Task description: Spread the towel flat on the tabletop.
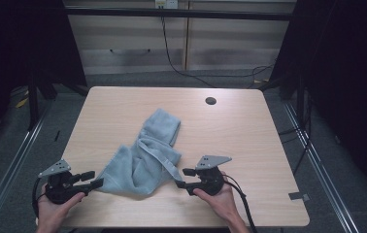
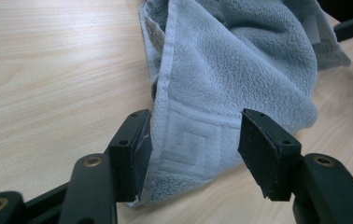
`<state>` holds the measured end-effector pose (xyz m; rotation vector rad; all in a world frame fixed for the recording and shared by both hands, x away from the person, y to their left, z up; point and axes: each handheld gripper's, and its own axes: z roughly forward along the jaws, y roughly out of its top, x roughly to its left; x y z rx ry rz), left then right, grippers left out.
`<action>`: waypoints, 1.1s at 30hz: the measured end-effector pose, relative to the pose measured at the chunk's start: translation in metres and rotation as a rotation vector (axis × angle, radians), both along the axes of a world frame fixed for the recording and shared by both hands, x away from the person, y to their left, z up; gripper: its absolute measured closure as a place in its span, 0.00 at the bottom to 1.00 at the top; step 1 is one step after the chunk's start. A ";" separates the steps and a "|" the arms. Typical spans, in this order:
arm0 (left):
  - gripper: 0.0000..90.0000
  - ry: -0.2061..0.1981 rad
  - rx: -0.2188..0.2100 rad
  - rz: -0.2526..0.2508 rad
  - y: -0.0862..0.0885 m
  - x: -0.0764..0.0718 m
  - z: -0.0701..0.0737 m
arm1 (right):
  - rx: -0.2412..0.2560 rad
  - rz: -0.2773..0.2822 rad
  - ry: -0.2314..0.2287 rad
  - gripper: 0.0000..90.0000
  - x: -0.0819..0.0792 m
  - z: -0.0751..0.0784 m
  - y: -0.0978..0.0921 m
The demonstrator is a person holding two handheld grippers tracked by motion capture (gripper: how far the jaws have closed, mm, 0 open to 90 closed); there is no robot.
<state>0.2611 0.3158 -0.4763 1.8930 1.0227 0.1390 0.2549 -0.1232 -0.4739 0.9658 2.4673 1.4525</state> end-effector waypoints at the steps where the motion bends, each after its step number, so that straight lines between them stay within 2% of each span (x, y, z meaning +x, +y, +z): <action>1: 0.49 0.004 -0.003 -0.001 0.000 -0.001 -0.002 | 0.001 0.004 -0.002 0.53 0.002 -0.001 0.004; 5: 0.47 0.020 -0.005 0.008 0.001 0.001 -0.007 | -0.049 0.019 -0.013 0.57 0.004 -0.006 0.017; 7: 0.47 0.019 -0.002 0.011 0.003 0.001 -0.007 | -0.082 -0.004 -0.016 0.66 0.005 -0.010 0.020; 10: 0.46 0.021 -0.007 0.016 0.003 0.001 -0.008 | -0.061 -0.036 -0.005 0.82 0.007 -0.014 0.016; 13: 0.47 0.017 0.004 0.002 0.003 0.001 -0.010 | -0.029 -0.054 -0.004 0.97 0.009 -0.010 0.011; 17: 0.47 0.019 0.015 0.001 0.004 0.004 -0.014 | -0.015 -0.076 -0.005 0.98 0.013 -0.001 0.002; 20: 0.46 0.041 0.007 0.018 0.008 0.005 -0.017 | -0.015 -0.083 -0.005 0.98 0.015 0.001 -0.001; 24: 0.48 0.058 0.016 -0.009 0.005 0.009 -0.022 | -0.003 -0.085 0.001 0.98 0.017 0.000 -0.003; 25: 0.49 0.081 -0.006 -0.031 0.000 0.010 -0.023 | 0.002 -0.083 -0.001 0.98 0.018 0.000 -0.003; 26: 0.51 0.089 0.021 -0.035 -0.003 0.011 -0.024 | 0.009 -0.083 -0.001 0.98 0.018 0.000 -0.003; 27: 0.53 0.096 0.042 -0.049 -0.006 0.011 -0.025 | 0.011 -0.083 0.001 0.98 0.019 0.001 -0.004; 28: 0.61 0.108 0.047 -0.072 -0.009 0.011 -0.026 | 0.012 -0.084 -0.001 0.98 0.020 0.001 -0.004; 29: 0.70 0.108 0.047 -0.072 -0.009 0.011 -0.026 | 0.012 -0.084 -0.001 0.98 0.020 0.001 -0.004; 30: 0.85 0.109 0.060 -0.087 -0.011 0.009 -0.025 | 0.008 -0.085 -0.003 0.98 0.020 0.003 -0.006; 31: 0.96 0.079 0.067 -0.123 -0.014 0.007 -0.022 | 0.016 -0.088 -0.004 0.98 0.021 0.004 -0.007; 32: 0.97 0.085 0.058 -0.124 -0.014 0.007 -0.019 | 0.022 -0.092 -0.004 0.98 0.021 0.006 -0.009; 33: 0.97 0.073 0.051 -0.129 -0.013 0.006 -0.016 | 0.032 -0.096 -0.004 0.98 0.021 0.009 -0.012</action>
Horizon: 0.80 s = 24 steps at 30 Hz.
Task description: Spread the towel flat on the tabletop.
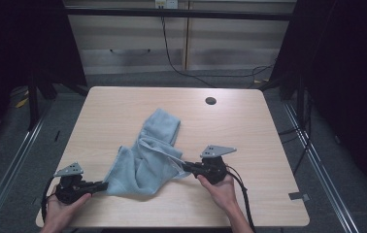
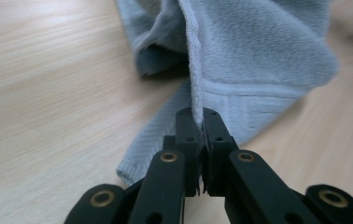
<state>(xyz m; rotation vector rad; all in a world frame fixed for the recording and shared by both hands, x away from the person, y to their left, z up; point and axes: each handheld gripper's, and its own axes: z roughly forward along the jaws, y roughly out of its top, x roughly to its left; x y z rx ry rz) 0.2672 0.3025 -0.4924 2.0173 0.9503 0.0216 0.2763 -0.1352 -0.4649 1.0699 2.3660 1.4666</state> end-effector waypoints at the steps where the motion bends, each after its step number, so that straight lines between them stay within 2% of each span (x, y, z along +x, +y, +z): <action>1: 0.98 -0.015 -0.014 0.008 0.001 -0.001 0.004 | 0.010 -0.007 -0.002 0.98 0.000 0.003 -0.003; 2: 0.98 -0.010 -0.044 0.000 0.002 -0.002 0.009 | 0.017 -0.014 -0.004 0.98 0.000 0.006 -0.006; 3: 0.98 -0.023 -0.074 0.007 0.003 -0.004 0.014 | 0.019 -0.019 -0.010 0.98 0.000 0.010 -0.010; 4: 0.98 -0.023 -0.074 0.007 0.003 -0.004 0.014 | 0.023 -0.027 -0.011 0.98 -0.001 0.014 -0.013; 5: 0.98 -0.041 -0.115 0.014 0.005 -0.005 0.026 | 0.029 -0.032 -0.016 0.98 -0.001 0.018 -0.018; 7: 0.98 -0.069 -0.158 0.017 0.007 -0.006 0.039 | 0.034 -0.048 -0.038 0.98 -0.003 0.030 -0.028; 10: 0.98 -0.113 -0.183 0.025 0.010 -0.004 0.060 | 0.059 -0.080 -0.078 0.98 -0.006 0.052 -0.046; 11: 0.98 -0.113 -0.183 0.025 0.010 -0.004 0.060 | 0.059 -0.080 -0.078 0.98 -0.006 0.052 -0.046; 12: 0.98 -0.137 -0.224 0.030 0.012 -0.003 0.075 | 0.087 -0.096 -0.105 0.98 -0.008 0.066 -0.060; 13: 0.98 -0.137 -0.224 0.030 0.012 -0.003 0.075 | 0.087 -0.096 -0.105 0.98 -0.008 0.066 -0.060; 14: 0.98 -0.141 -0.247 0.028 0.011 -0.003 0.082 | 0.115 -0.102 -0.130 0.98 -0.013 0.081 -0.072; 15: 0.98 -0.164 -0.263 0.009 0.005 -0.006 0.095 | 0.121 -0.105 -0.140 0.98 -0.015 0.085 -0.075; 16: 0.98 -0.164 -0.263 0.009 0.005 -0.006 0.095 | 0.121 -0.105 -0.140 0.98 -0.015 0.085 -0.075; 18: 0.98 -0.194 -0.245 -0.011 -0.004 -0.013 0.107 | 0.129 -0.109 -0.161 0.98 -0.022 0.096 -0.081; 19: 0.98 -0.201 -0.252 -0.022 -0.009 -0.019 0.112 | 0.137 -0.113 -0.186 0.98 -0.032 0.106 -0.088; 21: 0.98 -0.203 -0.257 -0.025 -0.010 -0.023 0.113 | 0.144 -0.107 -0.196 0.98 -0.042 0.110 -0.093; 22: 0.98 -0.187 -0.265 -0.036 -0.014 -0.033 0.111 | 0.139 -0.108 -0.192 0.98 -0.047 0.110 -0.096; 23: 0.98 -0.180 -0.265 -0.046 -0.015 -0.040 0.108 | 0.128 -0.104 -0.186 0.98 -0.055 0.109 -0.097; 24: 0.98 -0.180 -0.265 -0.046 -0.015 -0.040 0.108 | 0.111 -0.102 -0.182 0.98 -0.062 0.106 -0.098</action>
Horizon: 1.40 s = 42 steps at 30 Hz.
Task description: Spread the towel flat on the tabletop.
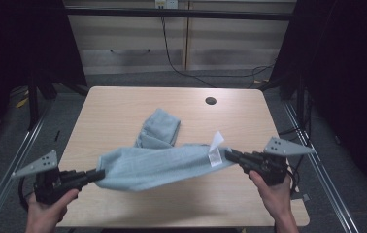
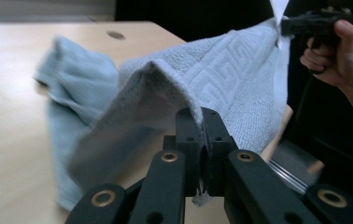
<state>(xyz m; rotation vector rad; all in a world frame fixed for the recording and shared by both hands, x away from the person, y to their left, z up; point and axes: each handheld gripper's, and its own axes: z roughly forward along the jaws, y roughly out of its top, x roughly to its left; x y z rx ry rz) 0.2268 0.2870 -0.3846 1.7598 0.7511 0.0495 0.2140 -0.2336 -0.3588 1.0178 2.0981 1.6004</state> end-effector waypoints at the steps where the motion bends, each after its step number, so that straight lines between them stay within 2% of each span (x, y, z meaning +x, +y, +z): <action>1: 0.98 0.011 0.021 -0.021 -0.003 -0.016 -0.010 | -0.015 0.003 0.012 0.98 -0.008 -0.004 -0.001; 5: 0.97 0.065 0.044 -0.074 -0.006 -0.042 -0.032 | -0.056 0.024 0.073 0.97 -0.040 -0.027 -0.007; 7: 0.92 0.075 0.048 -0.083 -0.007 -0.046 -0.038 | -0.084 0.025 0.107 0.96 -0.054 -0.040 -0.008; 8: 0.88 0.081 0.062 -0.086 -0.008 -0.049 -0.041 | -0.085 0.029 0.123 0.91 -0.058 -0.046 -0.009; 9: 0.83 0.092 0.088 -0.089 -0.007 -0.053 -0.045 | -0.085 0.036 0.136 0.87 -0.061 -0.049 -0.009; 11: 0.77 0.098 0.098 -0.088 -0.005 -0.054 -0.047 | -0.109 0.034 0.155 0.79 -0.067 -0.055 -0.010; 12: 0.77 0.115 0.095 -0.078 -0.002 -0.054 -0.049 | -0.109 0.034 0.155 0.79 -0.067 -0.055 -0.010; 16: 0.69 0.132 0.088 -0.040 0.011 -0.047 -0.055 | -0.078 0.003 0.152 0.75 -0.060 -0.060 -0.018; 17: 0.69 0.124 0.082 -0.025 0.017 -0.039 -0.058 | -0.063 0.003 0.154 0.74 -0.048 -0.063 -0.015; 20: 0.70 0.125 0.103 0.025 0.020 -0.017 -0.064 | -0.077 0.042 0.170 0.74 -0.023 -0.073 0.006; 21: 0.72 0.125 0.103 0.025 0.020 -0.017 -0.064 | -0.077 0.042 0.170 0.74 -0.023 -0.073 0.006; 23: 0.72 0.138 0.119 0.053 0.019 0.007 -0.069 | -0.084 0.080 0.191 0.74 -0.004 -0.082 0.025; 24: 0.74 0.131 0.132 0.056 0.016 0.017 -0.071 | -0.102 0.108 0.203 0.74 0.008 -0.088 0.038; 25: 0.75 0.130 0.146 0.056 0.012 0.033 -0.077 | -0.125 0.137 0.216 0.74 0.025 -0.096 0.057; 28: 0.78 0.158 0.162 0.052 0.004 0.055 -0.088 | -0.154 0.160 0.235 0.72 0.045 -0.107 0.081; 29: 0.78 0.158 0.162 0.052 0.004 0.055 -0.088 | -0.154 0.160 0.235 0.72 0.045 -0.107 0.081; 30: 0.78 0.166 0.173 0.049 0.002 0.060 -0.091 | -0.175 0.176 0.241 0.71 0.056 -0.113 0.095; 31: 0.79 0.182 0.171 0.061 -0.002 0.070 -0.098 | -0.198 0.181 0.244 0.71 0.060 -0.116 0.102; 32: 0.79 0.190 0.175 0.057 -0.005 0.073 -0.101 | -0.218 0.185 0.248 0.70 0.064 -0.118 0.110; 34: 0.80 0.192 0.210 0.053 -0.010 0.076 -0.105 | -0.239 0.200 0.248 0.67 0.072 -0.121 0.124; 36: 0.82 0.194 0.220 0.026 -0.015 0.075 -0.109 | -0.247 0.209 0.245 0.64 0.078 -0.122 0.136; 37: 0.82 0.194 0.220 0.026 -0.015 0.075 -0.109 | -0.247 0.209 0.245 0.64 0.078 -0.122 0.136; 38: 0.84 0.191 0.243 0.024 -0.017 0.074 -0.111 | -0.244 0.227 0.244 0.60 0.084 -0.125 0.150; 40: 0.84 0.199 0.276 0.004 -0.022 0.072 -0.116 | -0.270 0.237 0.245 0.58 0.088 -0.129 0.161; 41: 0.85 0.199 0.276 0.004 -0.022 0.072 -0.116 | -0.270 0.237 0.245 0.58 0.088 -0.129 0.161; 42: 0.85 0.203 0.285 0.003 -0.023 0.071 -0.118 | -0.291 0.242 0.244 0.57 0.089 -0.132 0.167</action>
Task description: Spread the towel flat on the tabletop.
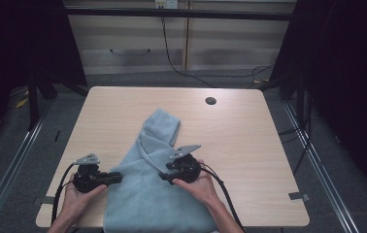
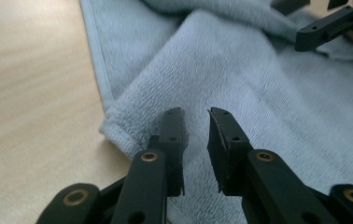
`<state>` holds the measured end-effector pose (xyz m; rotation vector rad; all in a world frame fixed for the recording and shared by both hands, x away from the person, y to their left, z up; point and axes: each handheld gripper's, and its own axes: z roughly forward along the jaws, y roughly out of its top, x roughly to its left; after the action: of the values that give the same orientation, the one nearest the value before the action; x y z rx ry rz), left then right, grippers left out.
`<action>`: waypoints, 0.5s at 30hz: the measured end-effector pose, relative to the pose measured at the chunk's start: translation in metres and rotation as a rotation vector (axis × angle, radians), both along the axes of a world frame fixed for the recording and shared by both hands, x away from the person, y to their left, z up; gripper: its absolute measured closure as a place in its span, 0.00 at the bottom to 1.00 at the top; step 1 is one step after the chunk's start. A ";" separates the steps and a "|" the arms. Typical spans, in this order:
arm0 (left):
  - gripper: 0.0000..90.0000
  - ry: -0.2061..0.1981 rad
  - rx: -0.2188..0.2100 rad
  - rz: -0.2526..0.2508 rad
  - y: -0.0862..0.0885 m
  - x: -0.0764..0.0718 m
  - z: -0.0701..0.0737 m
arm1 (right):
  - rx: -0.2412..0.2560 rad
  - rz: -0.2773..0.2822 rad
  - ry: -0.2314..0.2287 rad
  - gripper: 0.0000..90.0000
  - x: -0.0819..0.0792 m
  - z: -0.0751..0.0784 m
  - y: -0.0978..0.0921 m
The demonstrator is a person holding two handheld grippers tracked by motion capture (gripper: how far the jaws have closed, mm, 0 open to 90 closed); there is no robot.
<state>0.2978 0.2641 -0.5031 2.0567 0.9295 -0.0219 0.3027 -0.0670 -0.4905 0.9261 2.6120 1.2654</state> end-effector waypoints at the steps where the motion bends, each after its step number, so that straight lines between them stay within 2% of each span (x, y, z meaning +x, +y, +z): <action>1: 0.85 0.005 -0.002 0.001 0.000 0.000 -0.001 | -0.023 0.005 -0.003 0.56 0.001 -0.005 0.009; 3: 0.86 0.007 -0.003 0.013 -0.001 0.001 -0.002 | -0.048 0.005 -0.011 0.55 0.001 -0.010 0.015; 4: 0.86 0.003 -0.006 0.016 -0.002 0.001 -0.003 | -0.061 -0.001 -0.030 0.60 0.001 -0.011 0.016; 6: 0.87 0.002 -0.003 0.017 -0.002 0.000 -0.003 | -0.073 -0.019 -0.042 0.79 0.003 -0.009 0.013; 7: 0.87 0.002 -0.003 0.017 -0.002 0.000 -0.003 | -0.073 -0.019 -0.042 0.79 0.003 -0.009 0.013; 8: 0.88 0.000 0.001 0.018 -0.001 0.000 -0.003 | -0.054 -0.031 -0.038 0.98 0.003 -0.006 0.008; 9: 0.88 -0.002 0.006 0.013 -0.001 -0.001 -0.003 | -0.054 -0.031 -0.038 0.98 0.003 -0.006 0.008; 10: 0.88 -0.008 0.012 0.017 -0.001 -0.003 -0.002 | -0.009 -0.035 -0.034 0.99 0.003 -0.002 0.003; 11: 0.88 -0.016 0.024 0.015 -0.001 -0.005 -0.002 | 0.014 -0.049 -0.040 1.00 0.001 0.004 -0.003; 12: 0.88 -0.022 0.027 0.012 -0.001 -0.007 -0.002 | 0.038 -0.073 -0.055 1.00 0.000 0.012 -0.013; 13: 0.88 -0.024 0.024 0.017 -0.001 -0.008 -0.002 | 0.078 -0.117 -0.084 1.00 -0.003 0.026 -0.032; 14: 0.88 -0.020 0.022 0.017 0.000 -0.009 -0.002 | 0.078 -0.117 -0.084 1.00 -0.003 0.026 -0.032; 15: 0.89 -0.021 0.019 0.022 0.001 -0.010 -0.002 | 0.092 -0.144 -0.099 1.00 -0.004 0.035 -0.045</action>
<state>0.2874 0.2649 -0.5051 2.0605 0.9425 0.0206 0.2984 -0.1120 -0.4559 1.0183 2.3835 1.3667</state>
